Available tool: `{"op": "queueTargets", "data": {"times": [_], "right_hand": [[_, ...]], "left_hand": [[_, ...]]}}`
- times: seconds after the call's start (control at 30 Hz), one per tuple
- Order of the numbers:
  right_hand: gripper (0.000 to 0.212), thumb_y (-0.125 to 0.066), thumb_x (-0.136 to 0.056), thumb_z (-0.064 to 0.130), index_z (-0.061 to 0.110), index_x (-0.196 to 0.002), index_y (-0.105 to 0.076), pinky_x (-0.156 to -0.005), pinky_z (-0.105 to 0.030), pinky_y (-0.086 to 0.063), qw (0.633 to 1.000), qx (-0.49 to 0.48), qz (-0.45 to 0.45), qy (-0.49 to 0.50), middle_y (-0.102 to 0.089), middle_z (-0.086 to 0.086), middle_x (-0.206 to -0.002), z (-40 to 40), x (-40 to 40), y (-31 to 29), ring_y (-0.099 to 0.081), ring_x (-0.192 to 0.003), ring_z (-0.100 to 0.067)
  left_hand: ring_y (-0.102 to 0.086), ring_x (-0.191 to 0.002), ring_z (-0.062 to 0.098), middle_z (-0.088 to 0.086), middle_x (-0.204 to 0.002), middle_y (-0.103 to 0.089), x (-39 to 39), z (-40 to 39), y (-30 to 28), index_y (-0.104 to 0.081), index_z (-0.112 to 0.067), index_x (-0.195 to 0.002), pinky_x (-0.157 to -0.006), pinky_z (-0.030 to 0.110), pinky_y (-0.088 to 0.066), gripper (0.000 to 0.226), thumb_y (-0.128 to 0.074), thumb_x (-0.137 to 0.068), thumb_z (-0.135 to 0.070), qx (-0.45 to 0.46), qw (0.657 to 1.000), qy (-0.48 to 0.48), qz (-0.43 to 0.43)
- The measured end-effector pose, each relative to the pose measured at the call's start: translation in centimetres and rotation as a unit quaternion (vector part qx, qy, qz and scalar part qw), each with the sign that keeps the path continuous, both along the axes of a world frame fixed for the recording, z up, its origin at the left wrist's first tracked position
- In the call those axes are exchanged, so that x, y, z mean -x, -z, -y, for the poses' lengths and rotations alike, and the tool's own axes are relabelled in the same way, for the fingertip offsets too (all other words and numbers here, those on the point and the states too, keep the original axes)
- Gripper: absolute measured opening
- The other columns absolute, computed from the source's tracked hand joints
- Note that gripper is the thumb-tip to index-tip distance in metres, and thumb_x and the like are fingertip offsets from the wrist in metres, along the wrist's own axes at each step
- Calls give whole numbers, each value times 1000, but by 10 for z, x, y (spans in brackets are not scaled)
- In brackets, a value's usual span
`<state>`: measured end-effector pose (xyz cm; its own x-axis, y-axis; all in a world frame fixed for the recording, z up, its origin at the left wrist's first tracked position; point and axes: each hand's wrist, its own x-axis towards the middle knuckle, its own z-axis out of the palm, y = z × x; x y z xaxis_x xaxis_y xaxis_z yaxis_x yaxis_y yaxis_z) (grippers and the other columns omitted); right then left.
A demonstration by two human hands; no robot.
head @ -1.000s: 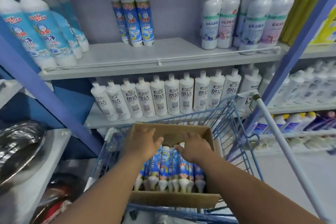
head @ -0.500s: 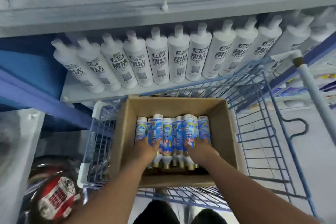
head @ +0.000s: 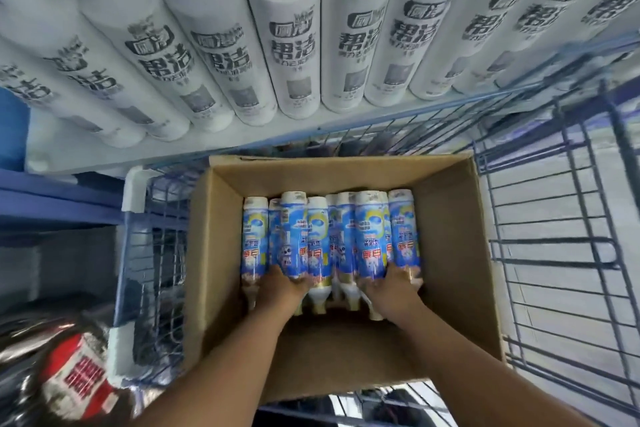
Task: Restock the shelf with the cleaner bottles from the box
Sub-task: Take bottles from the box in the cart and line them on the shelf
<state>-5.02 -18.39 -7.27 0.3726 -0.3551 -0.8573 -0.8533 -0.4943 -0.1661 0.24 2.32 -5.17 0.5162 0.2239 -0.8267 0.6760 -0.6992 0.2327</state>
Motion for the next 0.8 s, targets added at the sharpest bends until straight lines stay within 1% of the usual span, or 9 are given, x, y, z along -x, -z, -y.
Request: {"op": "queueTargets", "data": {"times": [0.07,0.1,0.2,0.33,0.47,0.6,0.67,0.77,0.8], "right_hand": [[109,-63,-44,85,30,-135,-42,-97,-46,-54,999,-11,14,38,-60,-1,-128,3,-2,2,-60,-115,-23],[107,-68,-44,82,31,-133,-42,-96,-46,-55,999,-14,14,44,-61,0,-124,7,0,9,-61,-113,-22],[92,-81,-59,62,25,-133,-41,-98,-45,-53,999,-22,21,42,-59,-1,-123,1,-12,-20,-60,-115,-22],[75,-81,-71,47,19,-132,-47,-99,-42,-53,999,-15,15,29,-60,-5,-126,1,-14,-33,-59,-117,-23],[69,-81,-71,44,18,-127,-50,-95,-44,-56,998,-54,-2,45,-61,-4,-121,1,-16,-49,-60,-112,-23],[72,-78,-70,49,12,-125,-53,-95,-41,-56,995,-73,-14,64,-64,-7,-118,-1,-16,-67,-63,-110,-24],[70,-79,-62,52,13,-116,-57,-90,-41,-59,992,-81,1,92,-66,-5,-109,-1,-12,-78,-66,-102,-23],[32,-81,-73,37,18,-87,-59,-84,-41,-61,980,-118,23,160,-64,-2,-87,-4,-3,-108,-66,-84,-22],[30,-80,-76,35,19,-83,-57,-82,-39,-61,976,-128,35,175,-63,-1,-85,-5,1,-115,-65,-81,-22]], "left_hand": [[-61,-114,29,10,-129,-59,-1,4,7,-49,-12,-133,-75,30,-46,75,-85,-73,-39,-11,1000,-17,2],[-61,-114,30,10,-130,-58,-1,5,10,-49,-12,-132,-77,31,-49,78,-87,-70,-39,-18,1000,-23,3],[-62,-113,29,10,-130,-58,-2,4,14,-49,-13,-131,-78,33,-49,75,-88,-70,-35,-18,999,-36,11],[-63,-110,26,4,-126,-61,1,-2,7,-55,-15,-127,-79,31,-50,66,-85,-73,-37,0,999,-30,15],[-65,-102,20,0,-118,-67,5,-8,-9,-59,-21,-126,-91,40,-56,67,-83,-69,-47,56,997,-53,9],[-64,-99,21,2,-112,-67,5,-7,-36,-61,-16,-125,-90,40,-56,71,-82,-68,-52,86,989,-117,16],[-65,-95,22,2,-106,-67,6,-6,-52,-63,-14,-121,-87,41,-58,75,-82,-62,-57,101,982,-158,6],[-66,-91,25,6,-102,-67,11,-3,-77,-62,-9,-117,-80,42,-61,87,-82,-51,-62,118,969,-219,10],[-66,-91,26,8,-103,-67,14,-2,-85,-60,-9,-117,-78,42,-62,89,-81,-48,-62,121,964,-238,12]]}}
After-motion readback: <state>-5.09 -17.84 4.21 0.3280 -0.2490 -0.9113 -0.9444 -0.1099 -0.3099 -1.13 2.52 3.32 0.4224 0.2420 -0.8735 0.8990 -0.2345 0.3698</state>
